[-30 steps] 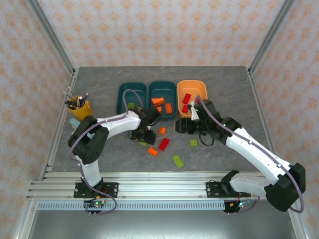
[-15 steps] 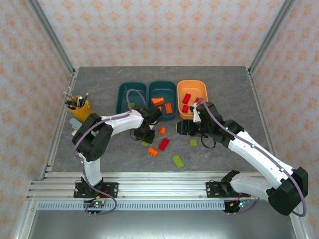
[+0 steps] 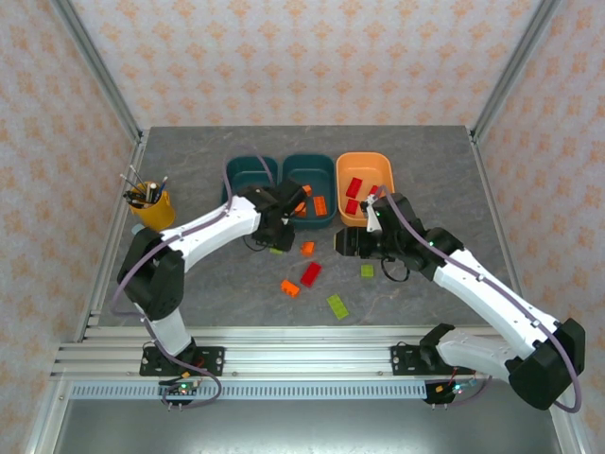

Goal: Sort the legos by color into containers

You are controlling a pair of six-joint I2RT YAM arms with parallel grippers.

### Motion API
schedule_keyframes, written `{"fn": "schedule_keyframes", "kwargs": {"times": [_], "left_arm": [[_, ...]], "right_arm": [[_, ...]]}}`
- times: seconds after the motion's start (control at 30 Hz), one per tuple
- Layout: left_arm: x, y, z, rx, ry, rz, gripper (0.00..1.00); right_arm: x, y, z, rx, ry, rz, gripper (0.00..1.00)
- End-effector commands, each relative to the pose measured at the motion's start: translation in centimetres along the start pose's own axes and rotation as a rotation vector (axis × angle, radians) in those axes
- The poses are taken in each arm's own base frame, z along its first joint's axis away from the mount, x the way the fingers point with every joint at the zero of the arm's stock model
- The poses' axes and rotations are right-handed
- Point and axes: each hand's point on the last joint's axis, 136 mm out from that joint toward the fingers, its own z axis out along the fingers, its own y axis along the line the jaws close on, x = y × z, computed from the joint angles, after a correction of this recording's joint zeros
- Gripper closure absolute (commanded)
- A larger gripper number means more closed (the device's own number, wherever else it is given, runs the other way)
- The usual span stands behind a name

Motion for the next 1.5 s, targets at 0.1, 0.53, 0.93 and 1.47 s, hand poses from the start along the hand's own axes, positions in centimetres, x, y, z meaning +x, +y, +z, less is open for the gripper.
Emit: {"fn": "schedule_keyframes", "kwargs": {"times": [0.1, 0.53, 0.93, 1.47], "left_arm": [[-4.0, 4.6, -4.1, -0.043, -0.055, -0.146, 0.68], [-15.7, 11.9, 1.8, -0.103, -0.085, -0.299, 0.68], [-17.4, 11.2, 9.0, -0.067, -0.004, -0.331, 0.58], [-17.1, 9.3, -7.0, -0.025, -0.314, -0.365, 0.17]], "right_arm": [[-2.6, 1.8, -0.3, -0.031, -0.044, -0.012, 0.41], [-9.7, 4.6, 4.1, -0.044, -0.095, 0.104, 0.40], [-12.4, 4.8, 7.1, -0.042, -0.063, 0.183, 0.40], [-4.7, -0.4, 7.5, 0.307, 0.125, 0.113, 0.40]]}}
